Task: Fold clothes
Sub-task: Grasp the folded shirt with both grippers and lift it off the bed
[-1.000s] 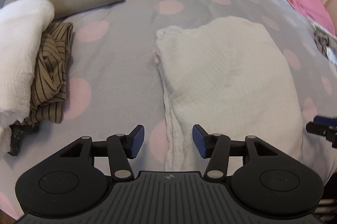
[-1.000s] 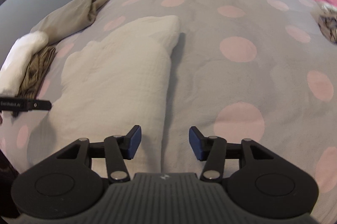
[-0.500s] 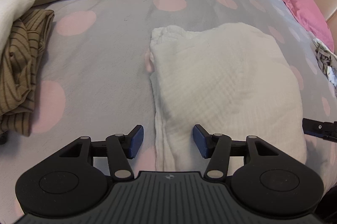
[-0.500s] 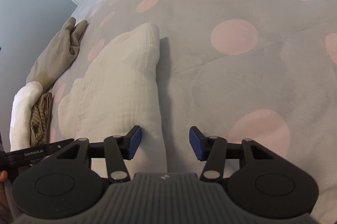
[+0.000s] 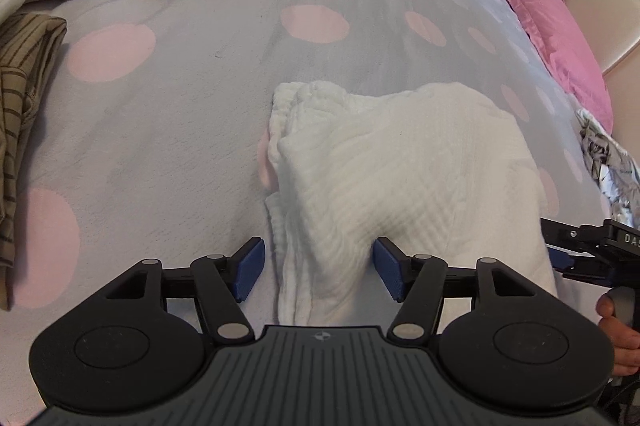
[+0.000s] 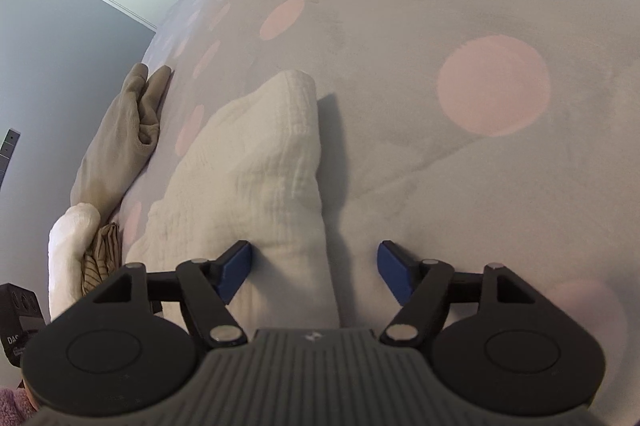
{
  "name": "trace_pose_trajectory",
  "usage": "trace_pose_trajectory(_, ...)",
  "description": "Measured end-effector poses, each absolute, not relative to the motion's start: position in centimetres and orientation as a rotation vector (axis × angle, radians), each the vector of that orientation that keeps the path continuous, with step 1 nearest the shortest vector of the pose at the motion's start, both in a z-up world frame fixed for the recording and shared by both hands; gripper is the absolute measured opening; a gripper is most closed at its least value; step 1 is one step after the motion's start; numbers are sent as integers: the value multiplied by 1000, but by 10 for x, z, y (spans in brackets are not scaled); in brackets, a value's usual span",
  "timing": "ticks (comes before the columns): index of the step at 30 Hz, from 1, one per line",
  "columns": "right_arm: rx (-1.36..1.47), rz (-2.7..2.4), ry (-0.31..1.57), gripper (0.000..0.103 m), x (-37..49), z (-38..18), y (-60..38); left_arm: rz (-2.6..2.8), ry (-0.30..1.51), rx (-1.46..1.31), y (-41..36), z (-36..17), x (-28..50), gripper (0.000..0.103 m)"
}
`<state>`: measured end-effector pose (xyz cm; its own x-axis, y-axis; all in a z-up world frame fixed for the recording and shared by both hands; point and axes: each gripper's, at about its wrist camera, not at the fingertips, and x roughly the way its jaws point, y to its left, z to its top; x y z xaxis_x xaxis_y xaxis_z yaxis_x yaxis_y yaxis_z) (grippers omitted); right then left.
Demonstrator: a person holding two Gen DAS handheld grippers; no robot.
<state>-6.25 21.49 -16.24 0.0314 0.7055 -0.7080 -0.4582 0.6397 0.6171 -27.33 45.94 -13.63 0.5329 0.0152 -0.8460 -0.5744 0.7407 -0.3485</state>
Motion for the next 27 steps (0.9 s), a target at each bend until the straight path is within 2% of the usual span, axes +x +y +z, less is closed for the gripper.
trace_pose_trajectory(5,224,944,1217,68,-66,-163,224,392,961,-668,458,-140,-260,58)
trace_pose_trajectory(7,225,954,1218,58,-66,-164,224,403,971,-662,457,-138,-254,56)
trace_pose_trajectory(9,232,974,1227,44,-66,-165,224,411,975,-651,454,-137,-249,46)
trace_pose_trajectory(10,232,978,1228,41,-67,-164,223,413,974,-645,453,-136,-248,43)
trace_pose_trajectory(12,212,985,1215,34,-69,-162,223,411,969,-633,449,-134,-247,27)
trace_pose_trajectory(13,205,988,1208,31,-70,-161,222,411,967,-625,447,-132,-246,24)
trace_pose_trajectory(15,206,983,1201,28,-72,-159,221,417,968,-591,442,-128,-243,17)
trace_pose_trajectory(18,199,982,1179,25,-77,-151,220,439,980,-503,430,-120,-238,14)
trace_pose_trajectory(27,183,1005,1095,23,-94,-120,215,486,903,-434,409,-85,-253,12)
